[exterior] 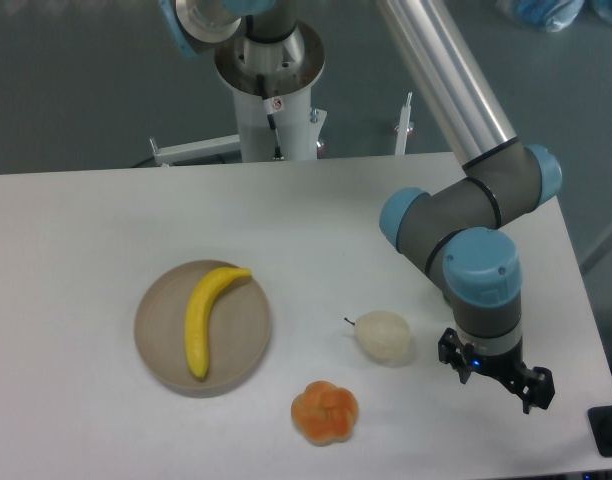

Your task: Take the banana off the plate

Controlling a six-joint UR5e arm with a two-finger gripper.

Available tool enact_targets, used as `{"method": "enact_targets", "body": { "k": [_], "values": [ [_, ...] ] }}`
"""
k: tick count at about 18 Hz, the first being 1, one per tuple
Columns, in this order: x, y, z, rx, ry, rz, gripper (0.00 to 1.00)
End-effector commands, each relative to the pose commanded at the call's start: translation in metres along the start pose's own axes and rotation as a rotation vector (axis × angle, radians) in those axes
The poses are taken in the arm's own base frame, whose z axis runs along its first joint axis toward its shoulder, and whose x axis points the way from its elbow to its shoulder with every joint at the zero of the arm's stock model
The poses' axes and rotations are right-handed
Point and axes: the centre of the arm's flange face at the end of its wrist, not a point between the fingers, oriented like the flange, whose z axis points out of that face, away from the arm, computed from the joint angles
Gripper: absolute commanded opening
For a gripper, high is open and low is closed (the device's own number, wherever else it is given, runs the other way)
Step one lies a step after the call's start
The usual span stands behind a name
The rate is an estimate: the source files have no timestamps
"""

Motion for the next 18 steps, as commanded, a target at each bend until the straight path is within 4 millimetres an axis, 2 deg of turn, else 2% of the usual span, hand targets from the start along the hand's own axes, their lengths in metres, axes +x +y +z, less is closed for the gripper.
{"method": "enact_targets", "body": {
  "k": [7,12,14,16,18],
  "values": [
    [0.004,0.002,-0.002,-0.002,0.006,-0.008,1.00],
    [0.004,-0.001,-0.013,0.002,-0.007,-0.036,1.00],
    [0.013,-0.017,-0.025,0.010,-0.016,-0.082,1.00],
    [0.019,-0.021,-0.041,0.016,-0.018,-0.128,1.00],
    [0.037,-0.021,-0.060,0.019,-0.008,-0.163,1.00]
  ]
}}
